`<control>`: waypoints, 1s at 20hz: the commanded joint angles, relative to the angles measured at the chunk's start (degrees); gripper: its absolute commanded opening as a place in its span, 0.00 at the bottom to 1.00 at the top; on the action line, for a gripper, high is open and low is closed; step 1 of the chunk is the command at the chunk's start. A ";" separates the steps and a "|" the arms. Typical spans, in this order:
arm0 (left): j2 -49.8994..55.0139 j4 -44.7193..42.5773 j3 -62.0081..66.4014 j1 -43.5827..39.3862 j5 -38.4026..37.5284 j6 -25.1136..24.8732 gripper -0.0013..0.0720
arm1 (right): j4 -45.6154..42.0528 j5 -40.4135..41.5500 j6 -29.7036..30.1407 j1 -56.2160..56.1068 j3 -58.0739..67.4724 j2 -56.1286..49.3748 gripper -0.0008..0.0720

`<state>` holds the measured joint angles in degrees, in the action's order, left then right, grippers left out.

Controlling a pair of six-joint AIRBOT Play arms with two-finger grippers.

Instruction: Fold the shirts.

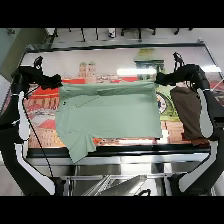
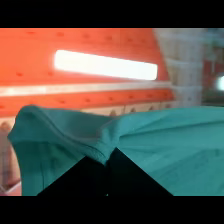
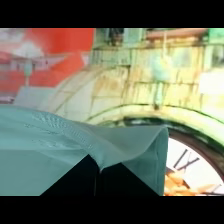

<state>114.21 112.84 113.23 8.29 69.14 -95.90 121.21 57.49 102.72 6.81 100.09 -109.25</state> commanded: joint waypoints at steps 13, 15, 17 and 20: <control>2.12 -23.17 -0.90 -7.08 10.51 7.93 0.04 | -23.50 5.79 -13.09 -6.93 0.04 -2.80 0.04; 2.12 -23.10 -0.90 -7.08 10.51 7.93 0.04 | -23.23 6.03 -13.22 -6.95 0.04 -2.93 0.04; 2.12 -22.62 -0.90 -7.08 9.73 7.91 0.04 | -23.06 6.16 -13.22 -6.95 0.04 -3.06 0.04; 2.12 -20.74 -0.90 -7.08 8.85 7.87 0.04 | -22.38 6.14 -13.20 -6.97 0.04 -3.06 0.04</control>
<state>116.29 90.67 112.33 1.26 78.72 -88.05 98.15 63.46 89.56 -0.10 100.16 -112.22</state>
